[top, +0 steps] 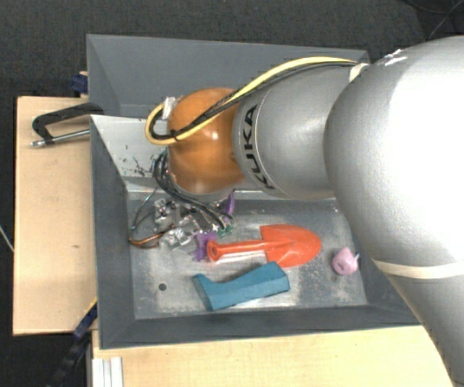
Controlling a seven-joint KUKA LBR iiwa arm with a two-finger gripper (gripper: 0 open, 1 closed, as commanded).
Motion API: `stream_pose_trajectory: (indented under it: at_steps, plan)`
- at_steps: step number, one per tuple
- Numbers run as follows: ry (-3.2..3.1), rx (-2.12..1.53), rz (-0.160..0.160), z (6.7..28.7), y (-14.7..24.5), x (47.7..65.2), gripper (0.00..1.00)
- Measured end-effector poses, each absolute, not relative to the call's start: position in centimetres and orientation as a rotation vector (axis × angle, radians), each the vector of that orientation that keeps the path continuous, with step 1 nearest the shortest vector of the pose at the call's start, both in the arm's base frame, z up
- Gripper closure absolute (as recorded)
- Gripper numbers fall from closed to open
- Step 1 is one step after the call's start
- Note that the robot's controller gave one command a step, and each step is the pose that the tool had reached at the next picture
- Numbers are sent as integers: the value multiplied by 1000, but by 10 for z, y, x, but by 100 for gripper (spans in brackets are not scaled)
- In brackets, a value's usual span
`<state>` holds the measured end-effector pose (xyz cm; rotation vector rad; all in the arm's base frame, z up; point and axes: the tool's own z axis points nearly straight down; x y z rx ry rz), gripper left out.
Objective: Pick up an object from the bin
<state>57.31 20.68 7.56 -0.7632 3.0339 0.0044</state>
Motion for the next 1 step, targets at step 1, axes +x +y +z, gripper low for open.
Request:
stream_pose_trajectory:
  at_steps: [1]
  plan:
    - [3042, -766, 4, 72, 206, 570, 0]
